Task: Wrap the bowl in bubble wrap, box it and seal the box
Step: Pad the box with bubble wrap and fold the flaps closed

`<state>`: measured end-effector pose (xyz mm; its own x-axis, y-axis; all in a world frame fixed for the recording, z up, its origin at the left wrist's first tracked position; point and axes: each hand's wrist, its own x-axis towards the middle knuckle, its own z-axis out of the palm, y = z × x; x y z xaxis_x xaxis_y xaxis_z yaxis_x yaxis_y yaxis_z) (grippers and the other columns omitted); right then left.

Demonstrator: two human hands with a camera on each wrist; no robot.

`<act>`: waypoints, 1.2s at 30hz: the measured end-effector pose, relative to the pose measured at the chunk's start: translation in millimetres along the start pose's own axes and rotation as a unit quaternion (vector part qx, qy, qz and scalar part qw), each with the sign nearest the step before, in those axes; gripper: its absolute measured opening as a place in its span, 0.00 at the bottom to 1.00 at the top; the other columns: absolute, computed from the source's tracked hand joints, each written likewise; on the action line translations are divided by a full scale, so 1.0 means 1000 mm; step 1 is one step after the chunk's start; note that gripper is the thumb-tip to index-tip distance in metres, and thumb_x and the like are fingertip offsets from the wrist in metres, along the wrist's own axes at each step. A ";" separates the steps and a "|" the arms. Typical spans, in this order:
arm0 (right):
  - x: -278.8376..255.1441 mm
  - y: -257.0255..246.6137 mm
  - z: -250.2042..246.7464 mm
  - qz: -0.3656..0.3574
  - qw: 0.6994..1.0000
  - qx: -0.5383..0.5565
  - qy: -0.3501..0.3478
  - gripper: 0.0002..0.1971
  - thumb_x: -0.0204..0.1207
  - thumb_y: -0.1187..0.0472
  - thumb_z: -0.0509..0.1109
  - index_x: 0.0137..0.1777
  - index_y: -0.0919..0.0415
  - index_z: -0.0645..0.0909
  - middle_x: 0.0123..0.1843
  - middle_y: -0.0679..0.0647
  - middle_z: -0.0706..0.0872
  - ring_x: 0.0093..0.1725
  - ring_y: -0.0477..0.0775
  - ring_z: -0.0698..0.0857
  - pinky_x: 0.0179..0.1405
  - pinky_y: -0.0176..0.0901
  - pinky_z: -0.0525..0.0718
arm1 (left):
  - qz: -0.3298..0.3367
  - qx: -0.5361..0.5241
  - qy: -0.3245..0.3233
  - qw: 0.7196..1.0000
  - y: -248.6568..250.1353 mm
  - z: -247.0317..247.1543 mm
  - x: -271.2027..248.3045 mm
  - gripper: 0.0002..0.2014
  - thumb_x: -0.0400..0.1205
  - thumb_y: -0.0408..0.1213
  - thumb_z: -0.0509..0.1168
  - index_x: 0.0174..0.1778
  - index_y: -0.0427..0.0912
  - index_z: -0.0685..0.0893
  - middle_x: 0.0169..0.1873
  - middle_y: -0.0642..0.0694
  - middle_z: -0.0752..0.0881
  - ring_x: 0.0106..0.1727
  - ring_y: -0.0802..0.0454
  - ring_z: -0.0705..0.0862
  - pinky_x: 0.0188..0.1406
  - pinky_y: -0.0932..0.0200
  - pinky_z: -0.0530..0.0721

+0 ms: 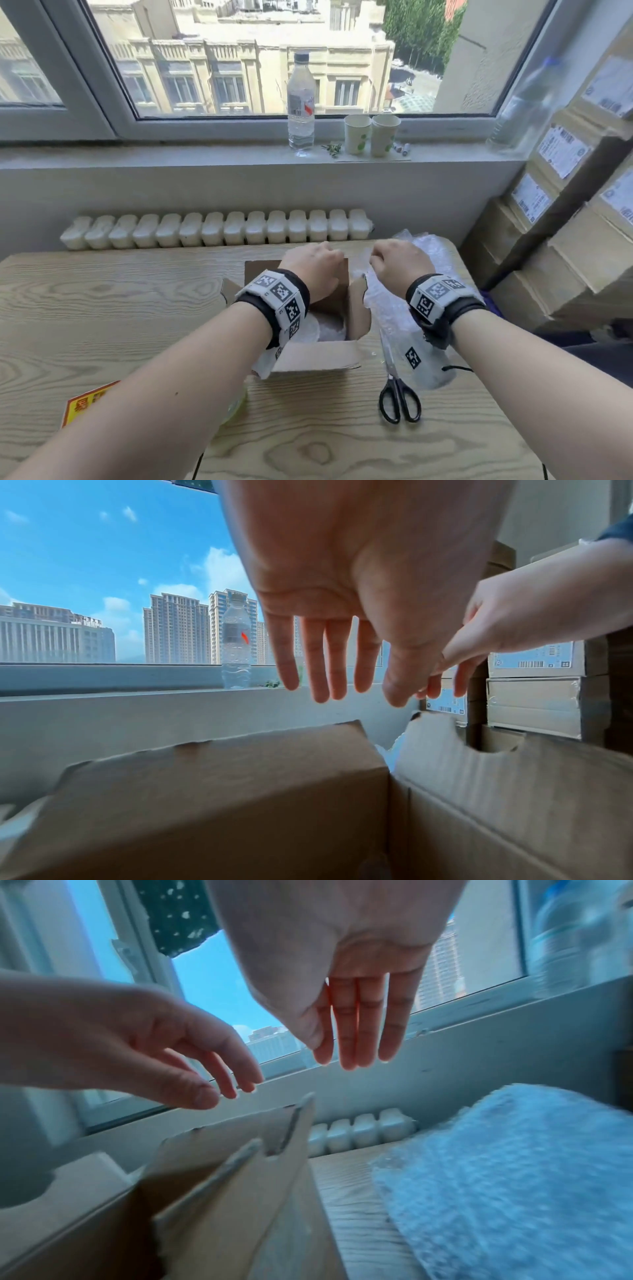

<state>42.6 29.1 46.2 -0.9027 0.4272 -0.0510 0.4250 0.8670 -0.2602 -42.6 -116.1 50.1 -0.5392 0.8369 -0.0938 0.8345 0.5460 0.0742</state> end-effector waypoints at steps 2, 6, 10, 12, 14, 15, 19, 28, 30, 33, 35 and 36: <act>-0.006 0.021 -0.006 0.042 0.999 0.003 0.002 0.10 0.82 0.57 0.58 0.47 0.58 0.80 0.52 0.56 0.85 0.49 0.56 0.79 0.45 0.43 0.73 | 0.007 -0.009 0.016 1.000 0.017 -0.002 0.008 0.18 0.81 0.41 0.60 0.67 0.45 0.76 0.61 0.45 0.78 0.64 0.45 0.77 0.55 0.52 0.79; -0.016 0.062 -0.008 0.101 0.995 -0.003 -0.001 0.10 0.82 0.56 0.60 0.52 0.57 0.81 0.56 0.56 0.85 0.56 0.58 0.82 0.49 0.44 0.75 | 0.029 0.003 0.018 0.999 0.048 0.002 0.028 0.23 0.81 0.46 0.62 0.71 0.45 0.72 0.66 0.45 0.74 0.66 0.46 0.74 0.62 0.52 0.76; -0.024 0.099 -0.007 0.149 0.988 0.011 -0.033 0.13 0.81 0.57 0.61 0.62 0.55 0.80 0.64 0.56 0.83 0.63 0.58 0.81 0.56 0.45 0.77 | 0.027 -0.007 0.001 1.000 0.075 0.010 0.049 0.25 0.81 0.47 0.62 0.74 0.46 0.70 0.69 0.45 0.73 0.70 0.46 0.72 0.69 0.51 0.71; -0.025 0.115 -0.004 0.167 0.985 0.021 -0.047 0.15 0.80 0.59 0.62 0.65 0.56 0.79 0.66 0.56 0.82 0.65 0.58 0.80 0.58 0.45 0.77 | 0.027 -0.007 -0.008 1.000 0.086 0.017 0.060 0.25 0.81 0.48 0.63 0.74 0.46 0.70 0.70 0.45 0.72 0.71 0.46 0.71 0.71 0.51 0.69; -0.023 0.129 -0.001 0.182 0.981 0.029 -0.057 0.17 0.80 0.61 0.62 0.67 0.56 0.78 0.68 0.57 0.81 0.65 0.58 0.80 0.58 0.45 0.77 | 0.027 -0.005 -0.013 1.000 0.096 0.022 0.072 0.25 0.81 0.47 0.63 0.74 0.46 0.70 0.70 0.46 0.72 0.71 0.47 0.70 0.71 0.51 0.69; -0.021 0.135 0.001 0.187 0.980 0.031 -0.059 0.17 0.80 0.61 0.62 0.68 0.57 0.78 0.68 0.57 0.81 0.66 0.59 0.79 0.58 0.45 0.76 | 0.025 -0.006 -0.018 1.000 0.100 0.024 0.077 0.25 0.81 0.47 0.63 0.74 0.46 0.70 0.70 0.46 0.72 0.71 0.47 0.70 0.71 0.51 0.69; -0.010 0.154 0.009 0.229 0.968 0.067 -0.072 0.22 0.79 0.63 0.61 0.74 0.59 0.72 0.70 0.60 0.79 0.68 0.63 0.78 0.61 0.46 0.76 | 0.009 -0.006 -0.039 0.999 0.110 0.032 0.098 0.26 0.81 0.47 0.62 0.75 0.46 0.69 0.71 0.45 0.71 0.71 0.46 0.71 0.69 0.52 0.70; 0.014 0.179 0.048 0.319 0.933 0.147 -0.084 0.26 0.73 0.63 0.68 0.72 0.58 0.69 0.58 0.61 0.85 0.55 0.64 0.86 0.53 0.48 0.83 | -0.028 -0.021 -0.089 0.995 0.110 0.046 0.119 0.28 0.81 0.50 0.62 0.77 0.46 0.66 0.74 0.45 0.69 0.74 0.46 0.68 0.69 0.50 0.70; 0.015 0.181 0.047 0.323 0.934 0.128 -0.083 0.19 0.77 0.65 0.66 0.67 0.55 0.76 0.63 0.60 0.83 0.62 0.64 0.82 0.56 0.47 0.78 | -0.034 -0.028 -0.093 0.995 0.109 0.047 0.120 0.29 0.81 0.50 0.62 0.78 0.46 0.65 0.75 0.45 0.68 0.74 0.46 0.68 0.69 0.50 0.70; 0.016 0.180 0.041 0.317 0.938 0.132 -0.056 0.09 0.77 0.64 0.66 0.53 0.53 0.82 0.61 0.59 0.84 0.61 0.63 0.81 0.51 0.44 0.75 | -0.042 -0.047 -0.080 0.995 0.108 0.046 0.119 0.31 0.81 0.48 0.63 0.79 0.45 0.62 0.75 0.44 0.67 0.75 0.45 0.68 0.71 0.49 0.69; 0.015 0.177 0.033 0.302 0.940 0.157 -0.029 0.05 0.77 0.63 0.64 0.45 0.52 0.79 0.57 0.59 0.84 0.59 0.63 0.81 0.48 0.42 0.72 | -0.051 -0.065 -0.052 0.995 0.105 0.044 0.118 0.34 0.80 0.47 0.64 0.80 0.43 0.59 0.76 0.44 0.66 0.75 0.44 0.67 0.73 0.50 0.68; 0.015 0.176 0.029 0.299 0.938 0.175 -0.015 0.06 0.77 0.64 0.63 0.44 0.52 0.78 0.54 0.58 0.84 0.57 0.63 0.81 0.47 0.42 0.72 | -0.055 -0.076 -0.035 0.995 0.104 0.042 0.116 0.36 0.80 0.47 0.65 0.81 0.42 0.56 0.77 0.43 0.65 0.76 0.44 0.66 0.74 0.51 0.67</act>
<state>101.9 180.3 -27.8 -0.5130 0.7987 -0.3145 0.8131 0.3346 -0.4763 -14.0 36.3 4.9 -0.6119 0.7704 -0.1789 0.7414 0.6376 0.2094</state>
